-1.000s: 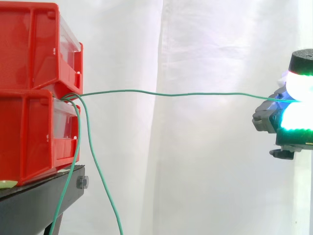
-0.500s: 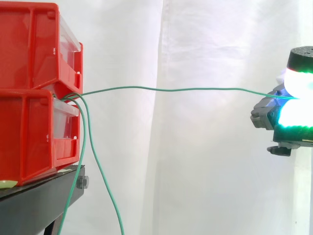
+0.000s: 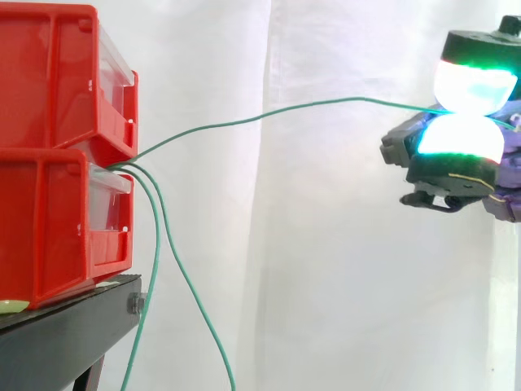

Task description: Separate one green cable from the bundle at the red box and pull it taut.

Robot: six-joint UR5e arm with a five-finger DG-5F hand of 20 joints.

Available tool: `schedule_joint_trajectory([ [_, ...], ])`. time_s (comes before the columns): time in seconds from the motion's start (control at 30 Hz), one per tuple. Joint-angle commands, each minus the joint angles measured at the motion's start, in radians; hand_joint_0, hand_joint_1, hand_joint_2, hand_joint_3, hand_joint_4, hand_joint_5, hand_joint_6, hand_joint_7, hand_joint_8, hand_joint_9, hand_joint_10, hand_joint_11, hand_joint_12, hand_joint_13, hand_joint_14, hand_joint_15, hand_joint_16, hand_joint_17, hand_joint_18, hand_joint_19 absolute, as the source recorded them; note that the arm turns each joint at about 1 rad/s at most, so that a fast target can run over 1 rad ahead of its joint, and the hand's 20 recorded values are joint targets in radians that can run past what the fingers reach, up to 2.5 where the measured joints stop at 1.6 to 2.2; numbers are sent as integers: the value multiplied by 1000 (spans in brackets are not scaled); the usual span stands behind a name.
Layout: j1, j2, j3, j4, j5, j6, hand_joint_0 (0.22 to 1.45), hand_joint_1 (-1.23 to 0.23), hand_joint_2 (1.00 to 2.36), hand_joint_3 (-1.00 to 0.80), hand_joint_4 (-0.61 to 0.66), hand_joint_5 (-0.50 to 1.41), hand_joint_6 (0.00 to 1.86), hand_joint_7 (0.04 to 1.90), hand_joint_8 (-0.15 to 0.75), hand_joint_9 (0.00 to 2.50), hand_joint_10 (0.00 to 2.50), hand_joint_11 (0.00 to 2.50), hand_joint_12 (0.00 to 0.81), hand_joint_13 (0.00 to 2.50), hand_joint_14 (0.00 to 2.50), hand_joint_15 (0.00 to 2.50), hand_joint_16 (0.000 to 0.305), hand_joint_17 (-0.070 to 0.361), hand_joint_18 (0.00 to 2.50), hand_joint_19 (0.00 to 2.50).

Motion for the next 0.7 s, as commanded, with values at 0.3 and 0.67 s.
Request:
schedule_joint_trajectory([
  [0.3,0,0,0,29,0,0,720,-671,1021,-220,144,128,501,1473,34,2500,1933,1038,145,1963,2500,744,45,102,1871,1375],
  [0.67,-1,0,0,29,0,0,719,-671,1021,-220,144,128,501,1473,35,2500,1933,1056,137,1963,2500,722,45,102,1857,1361],
])
